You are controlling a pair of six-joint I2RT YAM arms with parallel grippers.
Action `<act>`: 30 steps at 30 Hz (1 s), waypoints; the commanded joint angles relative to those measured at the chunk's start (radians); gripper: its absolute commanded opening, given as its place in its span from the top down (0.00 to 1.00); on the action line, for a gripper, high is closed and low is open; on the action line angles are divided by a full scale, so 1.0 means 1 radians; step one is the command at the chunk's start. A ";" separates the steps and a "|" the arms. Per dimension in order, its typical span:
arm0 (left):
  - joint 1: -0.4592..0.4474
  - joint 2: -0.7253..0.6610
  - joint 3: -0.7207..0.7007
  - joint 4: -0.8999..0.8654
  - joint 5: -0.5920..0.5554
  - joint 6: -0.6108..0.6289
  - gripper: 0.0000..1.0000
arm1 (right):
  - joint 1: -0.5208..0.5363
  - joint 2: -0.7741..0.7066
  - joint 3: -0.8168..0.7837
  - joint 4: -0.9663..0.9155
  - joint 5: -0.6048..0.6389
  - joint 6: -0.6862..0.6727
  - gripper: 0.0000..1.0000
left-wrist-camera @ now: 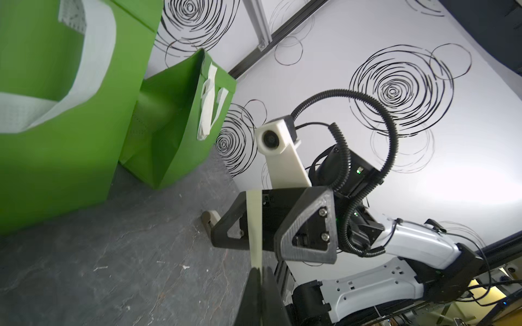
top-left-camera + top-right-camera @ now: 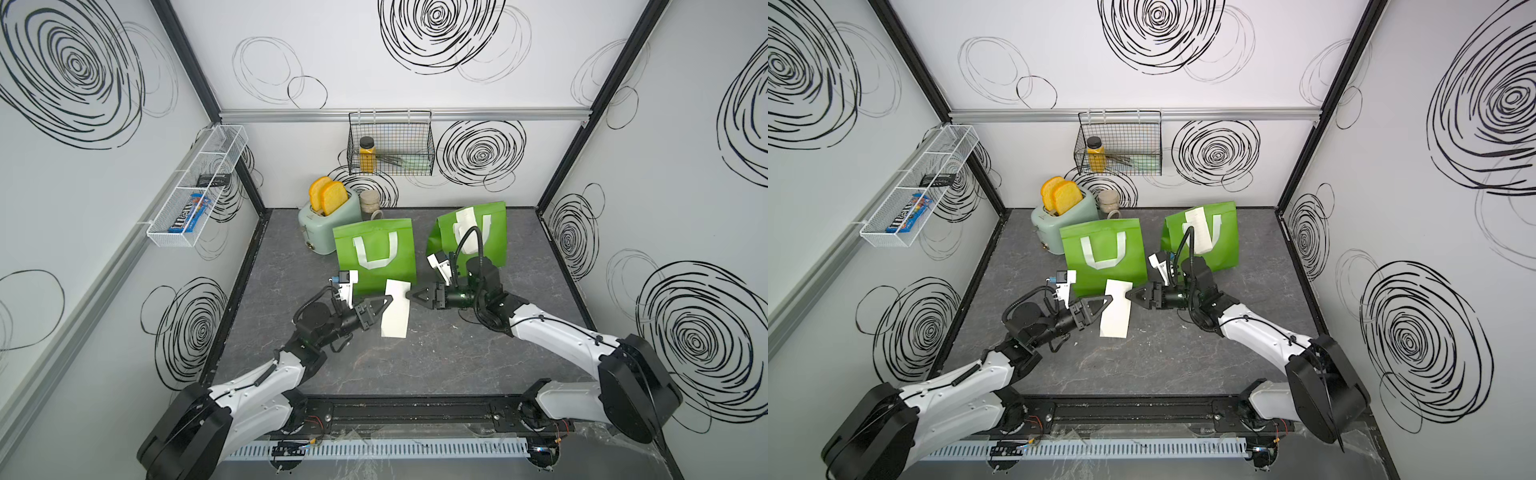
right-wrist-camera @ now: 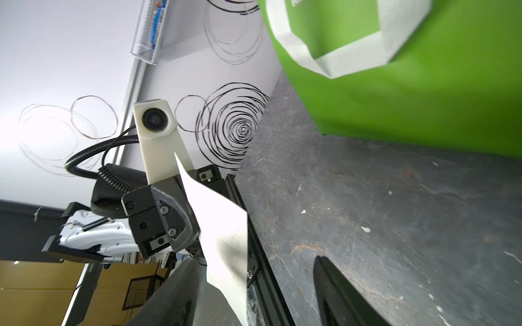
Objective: Staple the receipts to the bags
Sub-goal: Pick up the receipt from the center of the board.
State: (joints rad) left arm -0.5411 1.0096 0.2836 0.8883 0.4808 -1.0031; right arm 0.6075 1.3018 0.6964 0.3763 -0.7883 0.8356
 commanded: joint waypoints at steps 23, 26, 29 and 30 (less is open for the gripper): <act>0.008 0.041 0.051 0.109 -0.014 -0.093 0.95 | 0.015 0.030 0.041 0.182 -0.042 0.094 1.00; 0.047 0.038 0.085 0.019 0.002 -0.049 0.52 | 0.000 0.024 0.061 0.132 -0.030 0.052 1.00; 0.129 0.023 0.165 -0.186 0.000 0.054 0.15 | -0.029 0.021 0.095 0.063 -0.022 -0.007 1.00; 0.158 0.022 0.195 -0.249 -0.007 0.094 0.06 | -0.038 0.021 0.104 0.046 -0.025 -0.022 1.00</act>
State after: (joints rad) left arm -0.4435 1.0470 0.3973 0.7773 0.4797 -1.0138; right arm 0.5945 1.3369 0.7509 0.4847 -0.8253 0.8825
